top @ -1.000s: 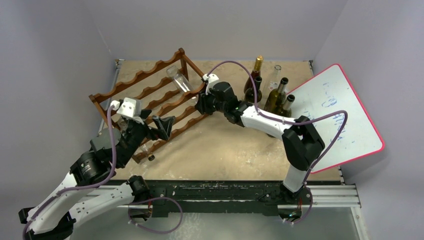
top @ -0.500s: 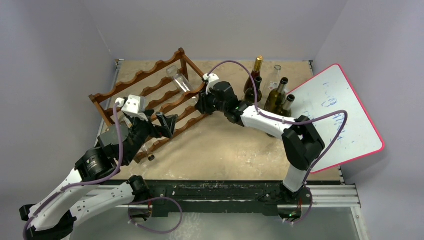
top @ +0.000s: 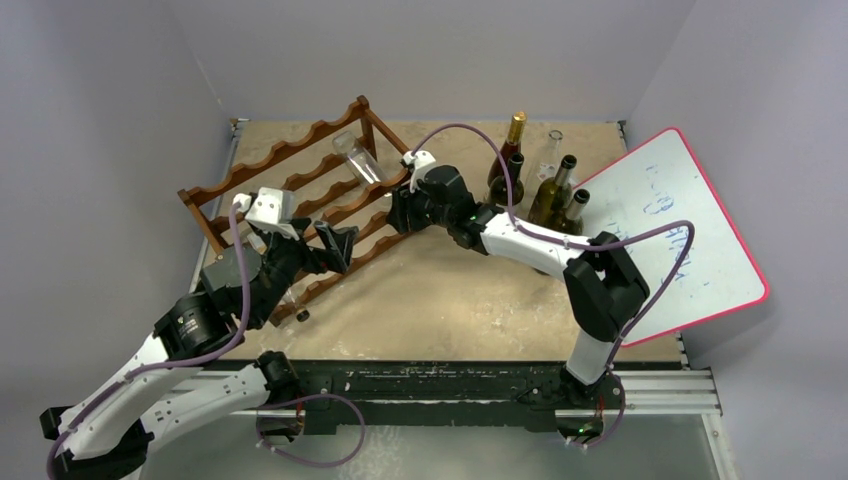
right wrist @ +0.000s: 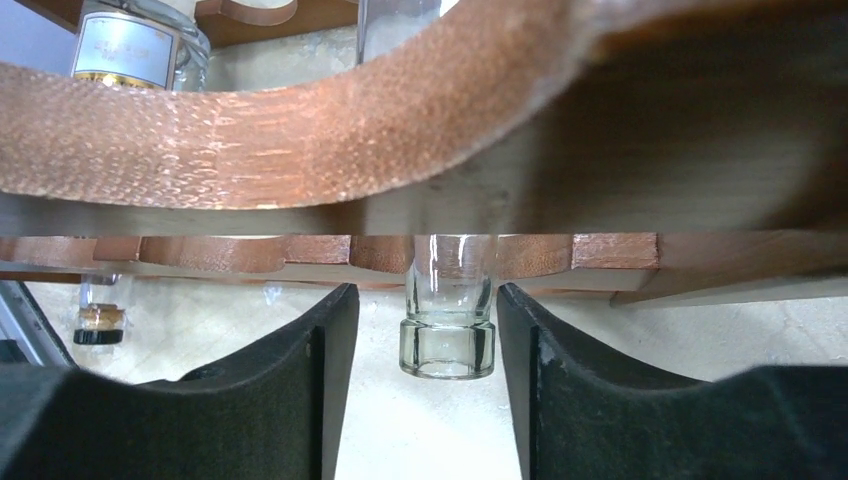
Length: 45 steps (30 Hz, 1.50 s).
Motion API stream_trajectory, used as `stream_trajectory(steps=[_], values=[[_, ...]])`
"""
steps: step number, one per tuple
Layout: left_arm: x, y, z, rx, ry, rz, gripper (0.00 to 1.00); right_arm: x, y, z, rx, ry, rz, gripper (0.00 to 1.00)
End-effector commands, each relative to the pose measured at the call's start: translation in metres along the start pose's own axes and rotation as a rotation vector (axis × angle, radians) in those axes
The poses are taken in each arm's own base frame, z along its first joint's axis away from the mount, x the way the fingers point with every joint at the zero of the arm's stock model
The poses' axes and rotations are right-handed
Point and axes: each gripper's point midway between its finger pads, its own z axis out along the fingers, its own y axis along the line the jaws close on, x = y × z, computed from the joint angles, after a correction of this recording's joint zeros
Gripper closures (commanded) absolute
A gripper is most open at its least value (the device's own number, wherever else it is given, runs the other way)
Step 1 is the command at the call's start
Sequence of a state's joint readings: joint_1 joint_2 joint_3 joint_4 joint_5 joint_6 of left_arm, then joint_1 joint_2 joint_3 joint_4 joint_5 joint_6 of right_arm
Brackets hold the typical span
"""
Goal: Take the wine bottle off the wine rack
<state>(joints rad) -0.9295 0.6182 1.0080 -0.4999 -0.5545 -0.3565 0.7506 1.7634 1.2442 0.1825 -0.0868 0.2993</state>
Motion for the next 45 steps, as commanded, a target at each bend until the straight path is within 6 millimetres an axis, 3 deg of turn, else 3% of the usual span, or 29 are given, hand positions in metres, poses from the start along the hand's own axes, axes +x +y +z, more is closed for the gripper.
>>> stream_trajectory(steps=[1,18,20,24,27,36,45], values=[[-0.012,-0.004,0.005,0.003,-0.042,-0.03,0.0,-0.02,0.001,-0.009,0.006,-0.053,-0.024,0.47],[-0.013,-0.003,0.003,0.003,-0.047,-0.027,0.0,-0.025,-0.01,0.005,0.061,-0.059,-0.051,0.57],[-0.012,-0.003,0.003,0.001,-0.047,-0.024,0.0,-0.029,-0.013,0.006,0.077,-0.073,-0.062,0.64],[-0.01,-0.001,0.004,-0.01,-0.042,-0.017,0.0,-0.033,-0.016,0.005,0.106,-0.067,-0.067,0.9],[-0.005,0.001,0.007,-0.025,-0.038,-0.016,0.0,-0.036,-0.013,-0.001,0.107,-0.064,-0.068,1.0],[0.025,-0.004,0.023,-0.023,0.005,-0.043,0.0,-0.048,0.003,-0.028,0.049,-0.102,-0.039,1.0],[0.06,-0.005,0.039,-0.054,0.076,-0.057,0.0,-0.038,0.003,-0.042,0.038,-0.085,-0.039,1.0]])
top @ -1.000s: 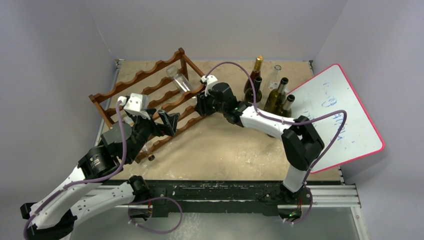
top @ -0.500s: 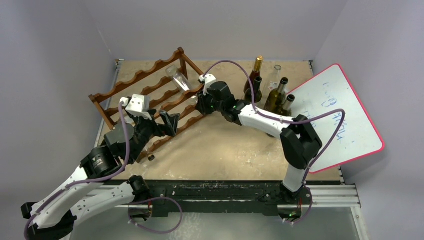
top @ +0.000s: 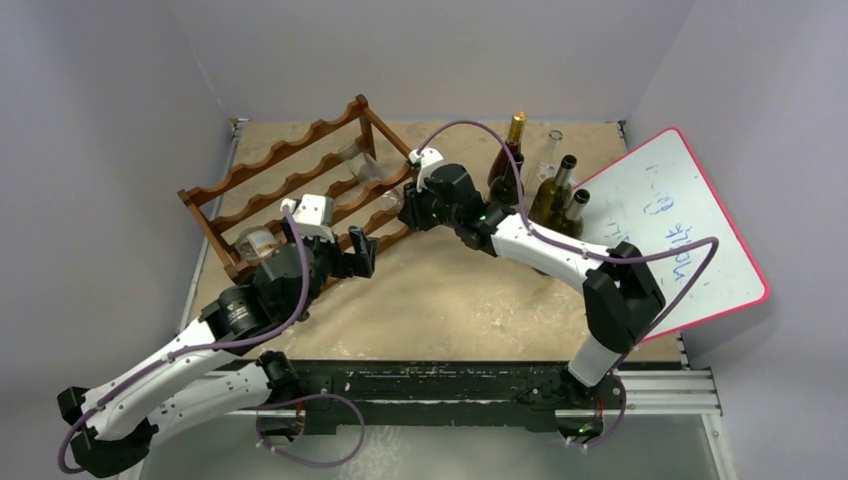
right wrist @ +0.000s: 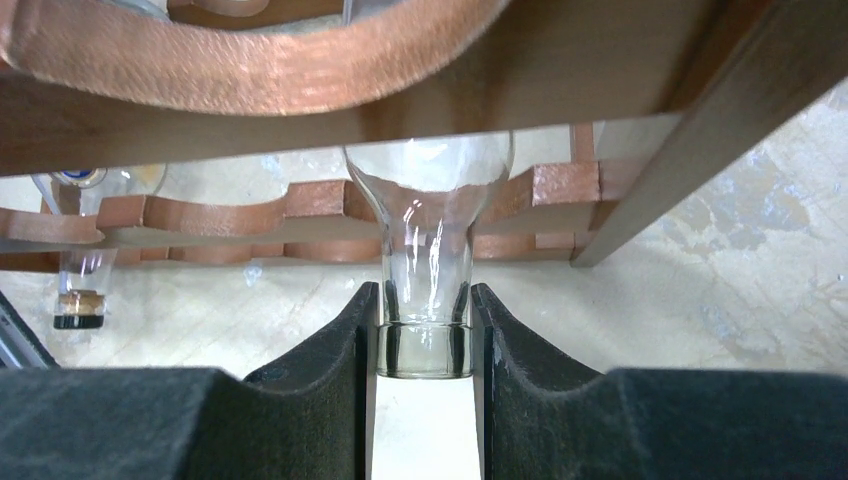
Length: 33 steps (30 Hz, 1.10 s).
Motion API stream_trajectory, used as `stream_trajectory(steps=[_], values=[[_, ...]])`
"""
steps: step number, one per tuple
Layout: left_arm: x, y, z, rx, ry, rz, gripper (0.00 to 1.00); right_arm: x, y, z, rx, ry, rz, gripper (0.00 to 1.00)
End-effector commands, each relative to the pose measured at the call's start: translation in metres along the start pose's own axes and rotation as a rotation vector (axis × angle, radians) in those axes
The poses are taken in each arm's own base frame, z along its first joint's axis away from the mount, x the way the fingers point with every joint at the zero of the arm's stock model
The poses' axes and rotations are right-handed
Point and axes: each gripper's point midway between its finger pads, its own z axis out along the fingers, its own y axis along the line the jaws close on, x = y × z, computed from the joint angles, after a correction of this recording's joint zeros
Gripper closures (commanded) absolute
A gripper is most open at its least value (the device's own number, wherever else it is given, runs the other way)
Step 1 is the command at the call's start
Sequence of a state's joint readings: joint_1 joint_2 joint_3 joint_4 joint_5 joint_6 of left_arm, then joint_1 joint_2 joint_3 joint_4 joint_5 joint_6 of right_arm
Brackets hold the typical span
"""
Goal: Take the wine bottle off the wine rack
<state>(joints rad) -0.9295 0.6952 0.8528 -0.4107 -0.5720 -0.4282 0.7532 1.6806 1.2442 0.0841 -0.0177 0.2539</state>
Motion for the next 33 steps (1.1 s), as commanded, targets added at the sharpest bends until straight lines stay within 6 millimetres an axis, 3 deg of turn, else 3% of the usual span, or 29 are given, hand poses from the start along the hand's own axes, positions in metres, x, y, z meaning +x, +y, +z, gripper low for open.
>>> stream_trajectory(steps=[1,18,23,27,33], values=[[-0.003,-0.006,0.007,0.005,-0.027,-0.061,0.0,-0.025,0.008,-0.018,-0.029,-0.078,0.009,1.0],[0.021,0.017,0.031,-0.167,0.005,-0.033,0.0,0.005,-0.001,-0.038,-0.002,-0.017,0.011,1.0],[0.018,0.016,0.033,-0.143,-0.004,-0.015,0.0,0.012,-0.002,-0.051,-0.003,-0.007,0.017,1.0],[0.015,-0.002,0.03,0.007,-0.029,0.08,0.0,0.014,0.004,-0.065,-0.034,-0.009,0.043,1.0],[0.029,-0.033,0.025,0.299,-0.101,0.421,0.0,0.006,0.009,-0.073,-0.055,-0.048,0.069,1.0]])
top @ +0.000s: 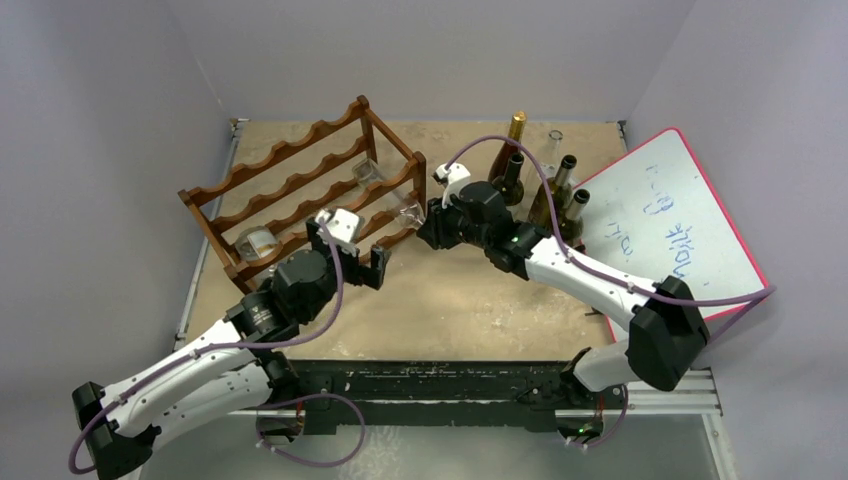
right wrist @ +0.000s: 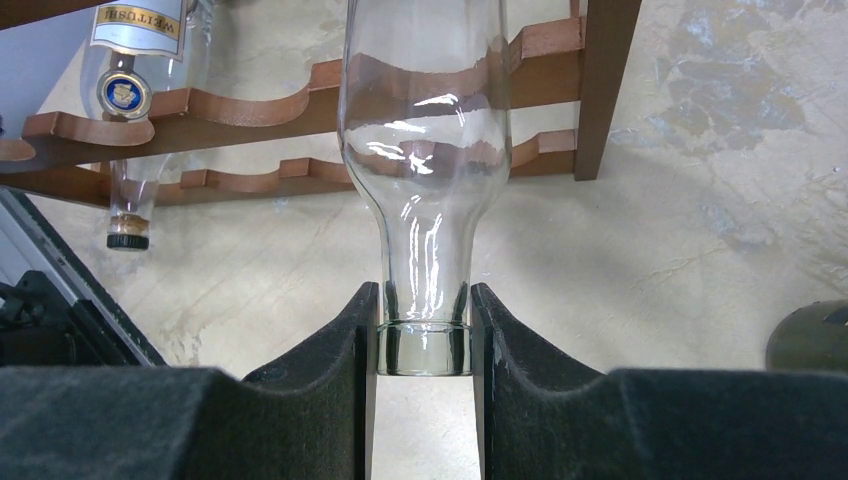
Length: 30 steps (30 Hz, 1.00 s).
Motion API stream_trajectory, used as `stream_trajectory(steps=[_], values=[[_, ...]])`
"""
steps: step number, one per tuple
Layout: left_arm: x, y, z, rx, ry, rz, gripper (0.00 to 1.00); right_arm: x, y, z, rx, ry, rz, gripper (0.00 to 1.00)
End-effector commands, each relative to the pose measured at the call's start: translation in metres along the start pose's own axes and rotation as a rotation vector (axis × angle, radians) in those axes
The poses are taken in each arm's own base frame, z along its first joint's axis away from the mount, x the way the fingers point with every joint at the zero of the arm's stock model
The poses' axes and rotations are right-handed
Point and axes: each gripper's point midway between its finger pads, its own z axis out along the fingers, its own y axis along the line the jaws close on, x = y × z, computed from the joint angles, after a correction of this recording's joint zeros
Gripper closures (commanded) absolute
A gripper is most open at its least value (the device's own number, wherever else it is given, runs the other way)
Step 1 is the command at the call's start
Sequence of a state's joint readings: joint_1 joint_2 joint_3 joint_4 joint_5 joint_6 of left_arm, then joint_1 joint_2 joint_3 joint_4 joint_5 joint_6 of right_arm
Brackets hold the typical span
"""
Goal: Take the wine bottle off the wine rack
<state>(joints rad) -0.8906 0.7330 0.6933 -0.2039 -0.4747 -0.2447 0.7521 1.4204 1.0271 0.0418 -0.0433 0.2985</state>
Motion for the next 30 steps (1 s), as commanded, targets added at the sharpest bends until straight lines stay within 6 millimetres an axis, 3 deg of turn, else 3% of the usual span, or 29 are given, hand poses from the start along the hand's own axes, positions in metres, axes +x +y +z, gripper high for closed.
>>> stream_trajectory(steps=[1,4,10,17,20,24,30], values=[[-0.011,-0.035,-0.001,0.268,-0.139,0.336,0.0,-0.016,0.009,-0.009,-0.034,-0.049,0.023,1.0],[0.001,-0.051,0.004,0.401,-0.13,0.619,0.0,-0.014,0.01,-0.013,-0.043,-0.05,0.022,1.0],[0.017,-0.053,0.04,0.413,-0.111,1.01,0.0,-0.021,0.013,-0.023,-0.059,-0.09,0.01,1.0],[0.009,-0.055,0.079,0.318,-0.14,1.128,0.0,-0.028,0.015,-0.028,-0.069,-0.119,-0.004,1.0],[0.007,-0.053,0.092,0.265,-0.149,1.16,0.06,-0.026,0.015,-0.029,-0.075,-0.111,-0.019,1.0],[-0.005,-0.051,0.093,0.213,-0.192,1.134,0.14,-0.022,0.016,-0.032,-0.082,-0.099,-0.03,1.0],[-0.009,-0.045,0.097,0.175,-0.192,1.167,0.08,-0.026,0.023,-0.036,-0.117,-0.102,-0.042,1.0]])
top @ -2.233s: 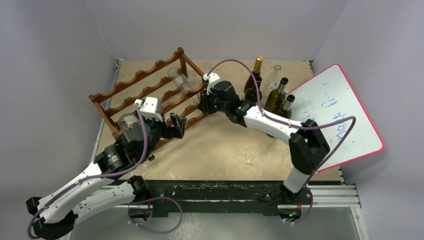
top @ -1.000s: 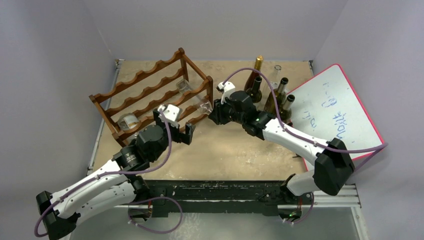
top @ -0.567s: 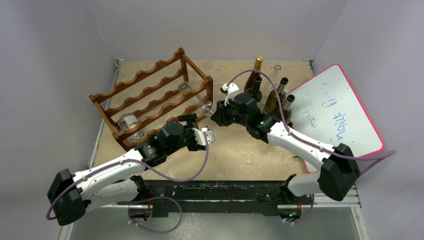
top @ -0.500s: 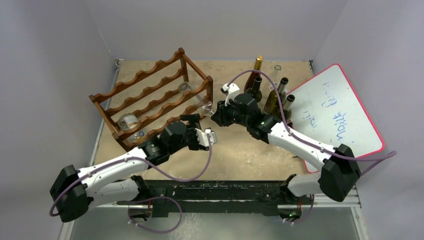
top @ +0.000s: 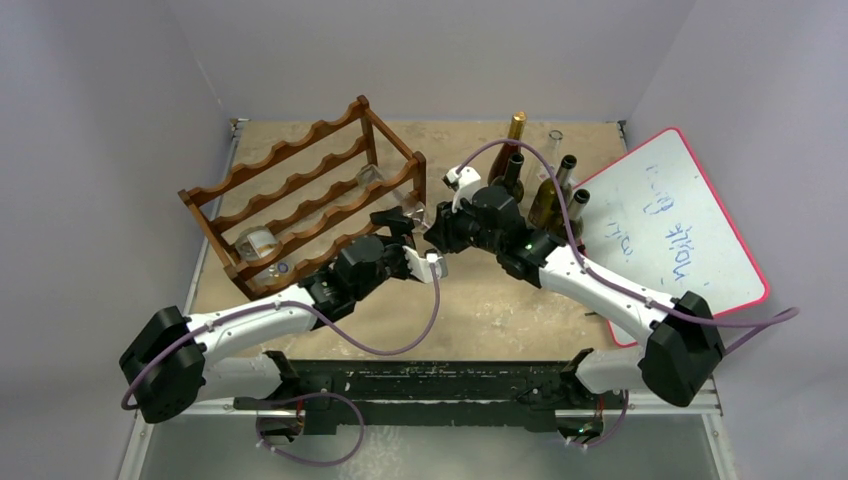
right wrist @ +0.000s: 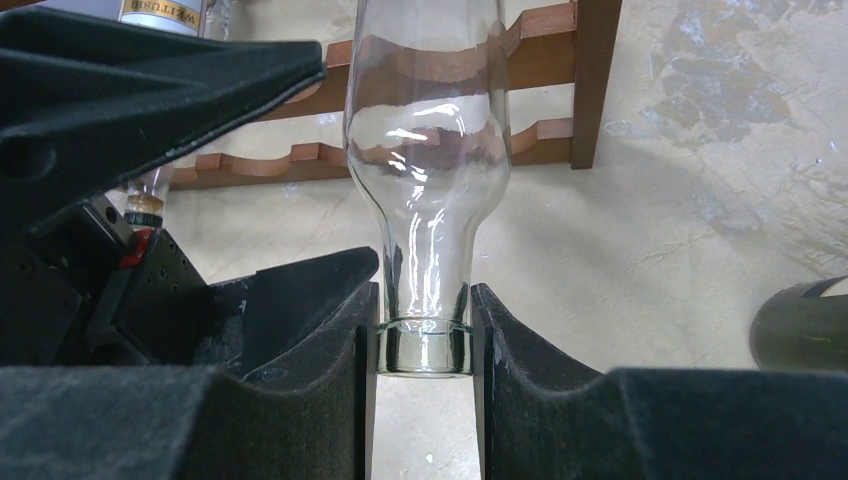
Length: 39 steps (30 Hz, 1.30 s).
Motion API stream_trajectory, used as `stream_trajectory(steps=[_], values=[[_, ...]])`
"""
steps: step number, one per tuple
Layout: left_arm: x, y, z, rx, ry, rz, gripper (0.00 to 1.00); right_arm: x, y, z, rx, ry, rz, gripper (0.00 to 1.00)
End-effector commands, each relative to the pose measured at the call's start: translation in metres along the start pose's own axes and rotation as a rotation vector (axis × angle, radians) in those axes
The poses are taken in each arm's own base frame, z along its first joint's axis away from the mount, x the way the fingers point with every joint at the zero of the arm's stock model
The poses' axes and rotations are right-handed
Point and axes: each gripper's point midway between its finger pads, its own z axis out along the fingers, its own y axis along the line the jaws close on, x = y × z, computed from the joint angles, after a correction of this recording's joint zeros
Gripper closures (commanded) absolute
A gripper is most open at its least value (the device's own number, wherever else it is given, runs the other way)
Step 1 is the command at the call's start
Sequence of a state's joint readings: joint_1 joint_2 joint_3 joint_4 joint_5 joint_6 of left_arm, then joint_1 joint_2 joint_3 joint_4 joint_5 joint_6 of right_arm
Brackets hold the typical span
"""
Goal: Take the wine bottle off the wine rack
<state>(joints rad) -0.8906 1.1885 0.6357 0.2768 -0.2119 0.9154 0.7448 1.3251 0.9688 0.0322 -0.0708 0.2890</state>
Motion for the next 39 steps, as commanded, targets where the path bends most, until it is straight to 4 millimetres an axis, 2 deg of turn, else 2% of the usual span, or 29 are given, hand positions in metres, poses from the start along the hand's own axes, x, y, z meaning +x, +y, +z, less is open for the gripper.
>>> stream_trajectory(steps=[1,6,9,13,16,19,24,25,26,27,31,33,35,36,37,39], values=[[-0.016,0.042,0.004,-0.134,-0.038,0.033,0.06,-0.029,0.022,-0.013,-0.094,-0.082,-0.036,1.0],[-0.012,0.055,0.02,-0.147,-0.034,0.044,0.09,-0.03,0.025,-0.013,-0.109,-0.078,-0.04,1.0],[-0.008,0.056,0.031,-0.139,-0.026,0.068,0.21,-0.031,0.026,-0.016,-0.114,-0.082,-0.037,1.0],[-0.004,0.051,0.041,-0.121,-0.014,0.097,0.21,-0.033,0.028,-0.019,-0.121,-0.09,-0.033,1.0],[-0.005,0.056,0.044,-0.147,-0.018,0.091,0.21,-0.033,0.029,-0.02,-0.13,-0.087,-0.03,1.0],[-0.007,0.062,0.044,-0.166,-0.015,0.09,0.33,-0.031,0.03,-0.02,-0.133,-0.077,-0.027,1.0],[-0.006,0.06,0.038,-0.145,-0.007,0.091,0.54,-0.035,0.03,-0.028,-0.128,-0.079,-0.043,1.0],[-0.007,0.059,0.035,-0.133,-0.015,0.085,0.57,-0.037,0.03,-0.031,-0.125,-0.084,-0.05,0.95],[-0.008,0.057,0.033,-0.122,-0.018,0.081,0.6,-0.039,0.029,-0.034,-0.117,-0.093,-0.053,0.85],[-0.007,0.056,0.031,-0.111,-0.017,0.077,0.66,-0.043,0.028,-0.037,-0.108,-0.107,-0.056,0.81],[-0.004,0.049,0.023,-0.086,-0.01,0.077,0.88,-0.049,0.025,-0.044,-0.083,-0.131,-0.064,0.75],[-0.002,0.045,0.021,-0.071,-0.006,0.079,0.92,-0.05,0.025,-0.045,-0.081,-0.13,-0.064,0.73],[-0.001,0.042,0.018,-0.059,-0.001,0.082,1.0,-0.05,0.026,-0.045,-0.09,-0.128,-0.061,0.73],[-0.001,0.04,0.017,-0.056,-0.003,0.084,1.0,-0.05,0.028,-0.045,-0.1,-0.127,-0.06,0.73],[-0.002,0.039,0.016,-0.054,-0.005,0.086,1.0,-0.049,0.03,-0.045,-0.107,-0.124,-0.057,0.7],[-0.004,0.036,0.016,-0.045,-0.012,0.089,1.0,-0.048,0.03,-0.045,-0.11,-0.119,-0.053,0.57]])
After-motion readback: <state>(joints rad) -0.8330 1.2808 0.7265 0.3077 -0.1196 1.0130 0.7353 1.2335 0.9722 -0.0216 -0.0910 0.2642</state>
